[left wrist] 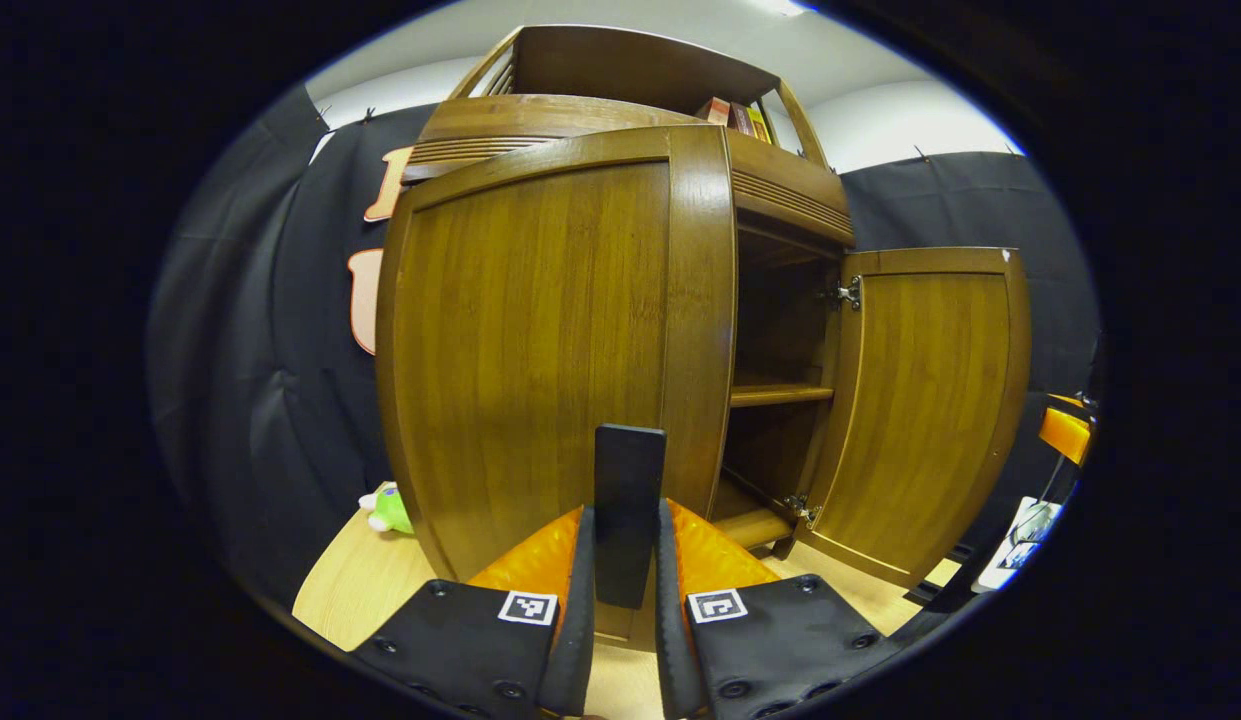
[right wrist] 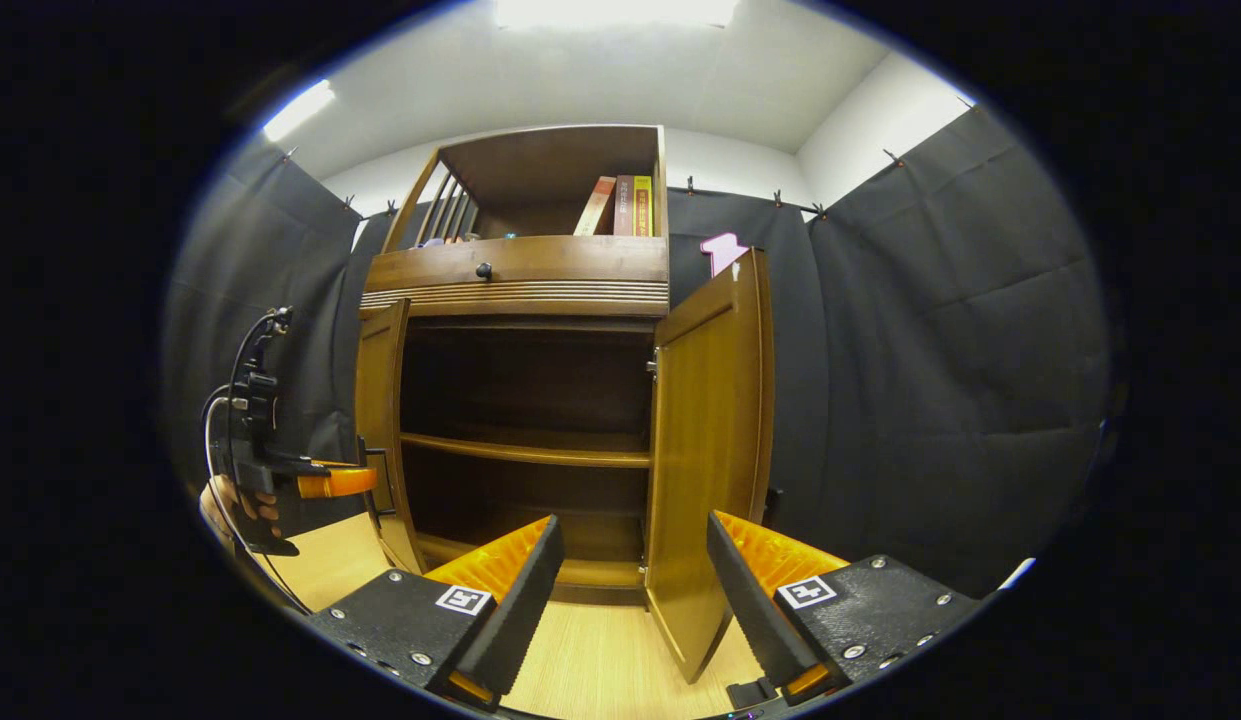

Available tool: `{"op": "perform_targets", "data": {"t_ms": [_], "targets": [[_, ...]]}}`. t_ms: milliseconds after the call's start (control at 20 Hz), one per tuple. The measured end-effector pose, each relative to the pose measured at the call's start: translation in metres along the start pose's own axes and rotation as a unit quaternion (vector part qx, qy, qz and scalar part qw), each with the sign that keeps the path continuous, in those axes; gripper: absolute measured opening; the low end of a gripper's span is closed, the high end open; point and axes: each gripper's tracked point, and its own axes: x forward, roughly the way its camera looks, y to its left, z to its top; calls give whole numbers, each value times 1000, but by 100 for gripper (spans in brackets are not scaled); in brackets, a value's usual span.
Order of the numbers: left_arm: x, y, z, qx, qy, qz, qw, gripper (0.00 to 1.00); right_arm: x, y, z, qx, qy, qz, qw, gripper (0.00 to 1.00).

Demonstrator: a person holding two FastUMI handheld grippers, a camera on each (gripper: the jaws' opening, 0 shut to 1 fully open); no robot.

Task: Open the right door of the double-door shoe cabinet with the right hand, and open the left door with the left hand.

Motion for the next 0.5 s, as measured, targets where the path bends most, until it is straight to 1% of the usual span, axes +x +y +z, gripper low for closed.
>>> {"op": "perform_targets", "data": {"t_ms": [50, 150, 200, 250, 350, 400, 500], "targets": [[-9, 4, 0, -1, 0, 1, 1000, 34, -1, 3, 0, 0, 0, 3, 1000, 78], [-25, 9, -1, -7, -2, 3, 1000, 34, -1, 8, 2, 0, 0, 8, 1000, 78], [-31, 13, -1, -4, -3, -2, 1000, 29, 0, 12, 1, 1, 1, 12, 1000, 78], [-38, 18, 0, -3, -5, 4, 1000, 24, 0, 16, 0, 1, 2, 16, 1000, 78], [-50, 24, -1, -3, -7, 9, 1000, 25, -1, 26, 1, 2, 3, 26, 1000, 78], [-55, 27, -3, -4, -5, 13, 1000, 25, -2, 30, 0, 3, 3, 32, 999, 88], [-64, 38, -7, -1, -1, 21, 1000, 24, -2, 39, -1, 1, 2, 42, 999, 88]]}}
